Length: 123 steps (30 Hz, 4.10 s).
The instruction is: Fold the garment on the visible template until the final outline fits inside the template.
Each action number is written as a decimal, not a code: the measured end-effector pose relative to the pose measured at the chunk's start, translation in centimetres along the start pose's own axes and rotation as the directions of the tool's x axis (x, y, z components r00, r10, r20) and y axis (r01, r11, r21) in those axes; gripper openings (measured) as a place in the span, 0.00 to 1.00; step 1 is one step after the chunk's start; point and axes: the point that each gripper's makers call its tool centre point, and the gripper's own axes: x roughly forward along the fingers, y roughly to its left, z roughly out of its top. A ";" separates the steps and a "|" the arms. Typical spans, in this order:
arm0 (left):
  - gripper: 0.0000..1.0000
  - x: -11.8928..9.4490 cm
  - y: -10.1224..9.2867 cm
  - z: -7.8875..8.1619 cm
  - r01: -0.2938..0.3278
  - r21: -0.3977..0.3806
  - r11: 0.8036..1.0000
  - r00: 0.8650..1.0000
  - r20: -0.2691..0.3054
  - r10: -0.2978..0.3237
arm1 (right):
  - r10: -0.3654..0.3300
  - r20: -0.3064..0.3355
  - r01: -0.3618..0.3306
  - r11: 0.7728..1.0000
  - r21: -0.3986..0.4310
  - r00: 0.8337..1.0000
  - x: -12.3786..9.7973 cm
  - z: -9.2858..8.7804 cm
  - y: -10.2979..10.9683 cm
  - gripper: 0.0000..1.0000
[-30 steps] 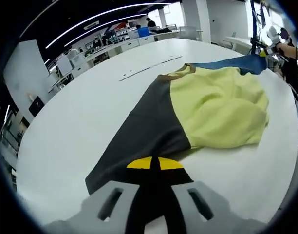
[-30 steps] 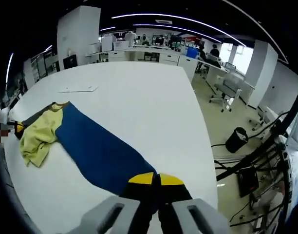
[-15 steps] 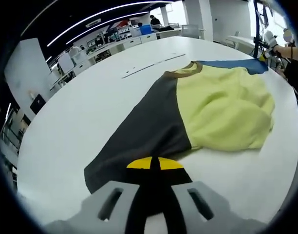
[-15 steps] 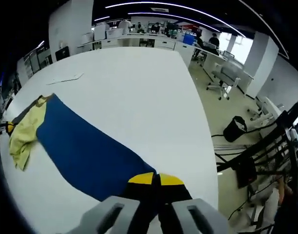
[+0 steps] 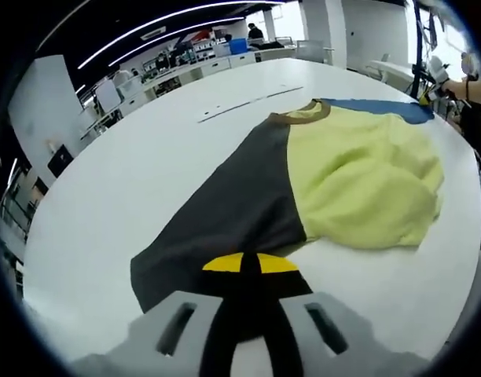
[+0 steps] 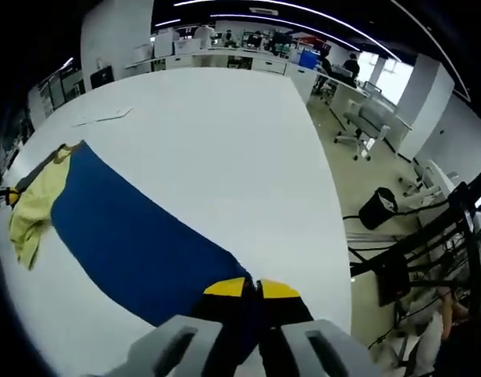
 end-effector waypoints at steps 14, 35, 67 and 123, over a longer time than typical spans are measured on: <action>0.46 -2.9 -2.3 1.5 0.043 -0.113 0.993 0.993 0.115 -0.030 | 0.191 0.191 -0.198 0.980 0.017 0.963 -4.2 3.2 7.1 0.57; 0.61 -6.6 -12.0 3.4 0.231 -0.114 0.966 0.947 0.254 -0.196 | 0.518 0.204 -0.491 0.854 -0.170 0.831 -9.2 2.0 22.1 0.69; 0.17 -3.7 -22.9 3.5 0.343 -0.140 0.929 0.924 0.230 -0.307 | 0.641 0.162 -0.596 0.762 -0.251 0.751 -5.1 2.0 31.3 0.24; 0.01 -6.9 -18.9 -1.3 0.281 -0.224 0.933 0.958 0.117 -0.261 | 0.616 0.062 -0.547 0.737 -0.397 0.785 -5.2 -0.4 30.3 0.00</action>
